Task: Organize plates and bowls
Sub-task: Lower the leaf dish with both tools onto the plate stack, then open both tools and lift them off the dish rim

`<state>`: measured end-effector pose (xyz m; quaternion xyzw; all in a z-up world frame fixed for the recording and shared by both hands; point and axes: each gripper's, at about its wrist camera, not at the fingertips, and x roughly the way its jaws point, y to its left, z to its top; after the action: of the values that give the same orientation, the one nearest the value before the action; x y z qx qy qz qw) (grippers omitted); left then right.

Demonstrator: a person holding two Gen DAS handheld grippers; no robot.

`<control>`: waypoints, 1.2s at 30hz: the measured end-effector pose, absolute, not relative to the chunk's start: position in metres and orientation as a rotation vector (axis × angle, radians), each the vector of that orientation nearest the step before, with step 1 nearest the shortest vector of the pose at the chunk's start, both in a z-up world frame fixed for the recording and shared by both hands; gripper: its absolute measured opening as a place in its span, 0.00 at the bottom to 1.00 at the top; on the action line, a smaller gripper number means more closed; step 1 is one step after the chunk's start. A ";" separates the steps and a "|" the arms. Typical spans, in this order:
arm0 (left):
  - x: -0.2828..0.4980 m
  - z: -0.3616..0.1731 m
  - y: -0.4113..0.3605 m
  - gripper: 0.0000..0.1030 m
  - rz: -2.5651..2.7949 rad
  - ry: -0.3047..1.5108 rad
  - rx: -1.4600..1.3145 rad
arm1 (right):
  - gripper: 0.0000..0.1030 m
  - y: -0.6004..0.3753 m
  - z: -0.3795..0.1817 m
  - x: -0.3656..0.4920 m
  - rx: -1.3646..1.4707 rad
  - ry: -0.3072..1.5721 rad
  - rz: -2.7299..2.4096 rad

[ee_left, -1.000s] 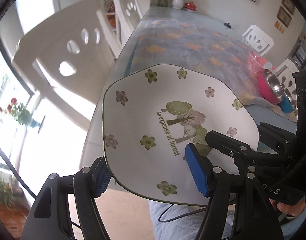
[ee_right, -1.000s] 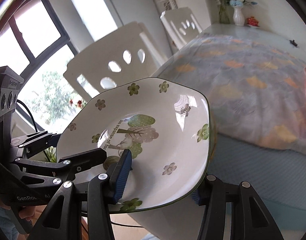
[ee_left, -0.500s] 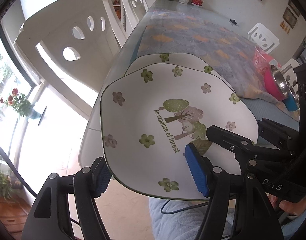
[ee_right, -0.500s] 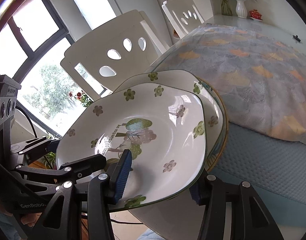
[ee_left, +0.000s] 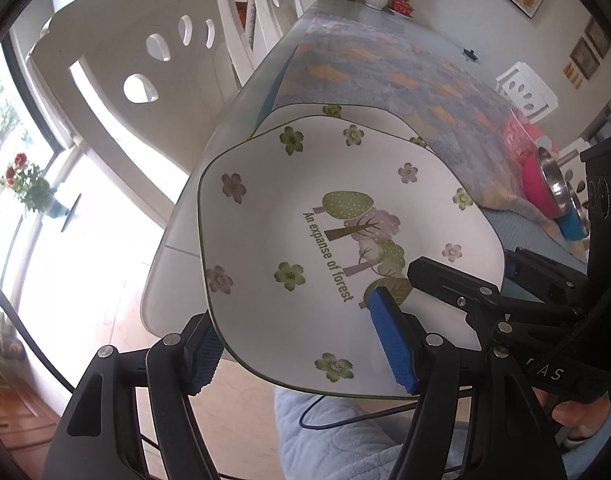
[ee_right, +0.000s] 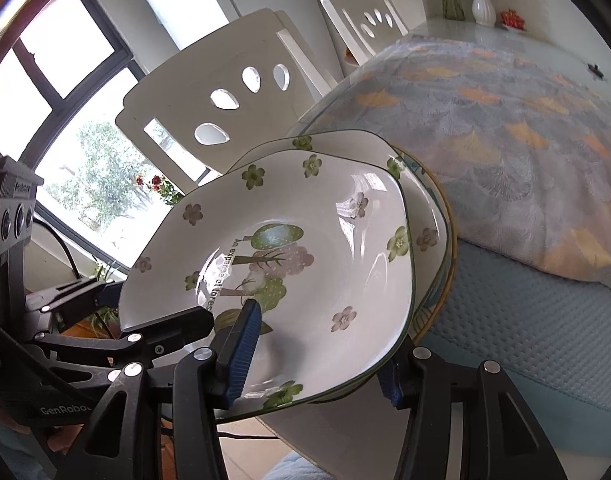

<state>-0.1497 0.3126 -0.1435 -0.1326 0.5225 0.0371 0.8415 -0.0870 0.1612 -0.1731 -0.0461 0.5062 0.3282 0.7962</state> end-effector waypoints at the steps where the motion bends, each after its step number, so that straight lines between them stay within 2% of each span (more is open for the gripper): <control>1: -0.150 -0.143 0.313 0.64 0.085 1.105 -0.280 | 0.49 0.161 -0.173 -0.086 -0.098 1.094 0.706; 16: -0.140 -0.137 0.313 0.66 0.134 1.116 -0.267 | 0.55 0.157 -0.172 -0.083 -0.044 1.168 0.727; 22: -0.134 -0.141 0.321 0.67 0.052 1.137 -0.284 | 0.68 0.169 -0.165 -0.076 -0.121 1.271 0.748; 29: -0.129 -0.149 0.338 0.67 0.002 1.185 -0.376 | 0.69 0.168 -0.167 -0.061 -0.086 1.372 0.762; 33: -0.127 -0.148 0.344 0.68 -0.018 1.221 -0.333 | 0.69 0.166 -0.168 -0.052 -0.020 1.450 0.755; 36: -0.124 -0.147 0.356 0.68 -0.041 1.234 -0.393 | 0.72 0.164 -0.168 -0.049 0.027 1.510 0.745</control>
<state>-0.1241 0.3561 -0.1472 -0.1830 0.5749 -0.0189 0.7973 -0.0490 0.1641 -0.1677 0.0121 0.6688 0.3299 0.6661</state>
